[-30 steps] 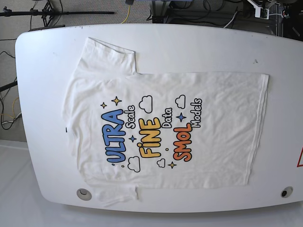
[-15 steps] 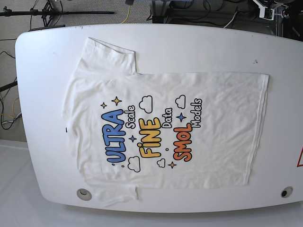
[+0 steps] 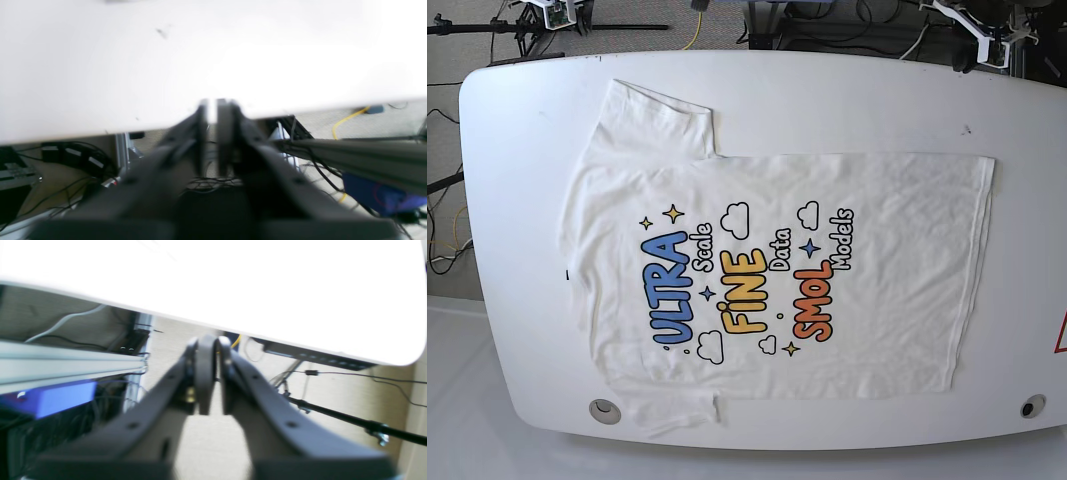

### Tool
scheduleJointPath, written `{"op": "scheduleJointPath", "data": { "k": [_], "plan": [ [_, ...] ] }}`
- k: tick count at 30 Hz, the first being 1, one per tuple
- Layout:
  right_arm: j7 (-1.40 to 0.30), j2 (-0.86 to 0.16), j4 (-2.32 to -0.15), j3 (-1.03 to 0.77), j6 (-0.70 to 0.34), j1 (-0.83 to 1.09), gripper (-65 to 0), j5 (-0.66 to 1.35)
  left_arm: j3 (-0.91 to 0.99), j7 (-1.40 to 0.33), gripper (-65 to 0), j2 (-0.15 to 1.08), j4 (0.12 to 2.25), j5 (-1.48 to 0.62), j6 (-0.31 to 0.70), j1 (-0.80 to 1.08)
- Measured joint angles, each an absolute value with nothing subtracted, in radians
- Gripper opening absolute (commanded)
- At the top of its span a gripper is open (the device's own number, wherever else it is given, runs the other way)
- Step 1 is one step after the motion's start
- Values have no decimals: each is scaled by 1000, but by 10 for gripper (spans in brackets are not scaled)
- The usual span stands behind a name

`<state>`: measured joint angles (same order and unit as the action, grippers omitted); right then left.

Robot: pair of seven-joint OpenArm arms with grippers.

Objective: Fold the T-shirt properly
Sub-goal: 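Lower both grippers toward the shoulder corners of the white T-shirt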

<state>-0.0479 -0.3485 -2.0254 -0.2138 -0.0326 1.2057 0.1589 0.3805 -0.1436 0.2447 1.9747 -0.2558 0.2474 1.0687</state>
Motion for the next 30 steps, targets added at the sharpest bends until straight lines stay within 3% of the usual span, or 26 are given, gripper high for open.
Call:
{"op": "scheduleJointPath", "data": {
  "k": [4,6,8,22,28,30],
  "plan": [
    [-48,-355,-2014,-223,-26,1158,-410,187,381,-184,-298,233,1957,-252,252,1051],
    [-26,-358,-2015,-226,-26,1138,-373,189,384,-180,-267,225,1956,-253,252,1049],
    [-23,-358,-2014,-227,-27,1119,-340,192,385,-163,-264,223,1956,-253,261,1045],
    [-35,-326,-1968,-240,-39,959,-385,302,393,-116,-383,217,1944,-268,270,1011],
    [-94,-290,-1961,-304,-92,934,-389,436,402,-138,-379,202,1943,-276,276,1000],
    [-131,-284,-1963,-322,-121,925,-378,462,410,-141,-336,202,1942,-280,279,989]
  ]
}}
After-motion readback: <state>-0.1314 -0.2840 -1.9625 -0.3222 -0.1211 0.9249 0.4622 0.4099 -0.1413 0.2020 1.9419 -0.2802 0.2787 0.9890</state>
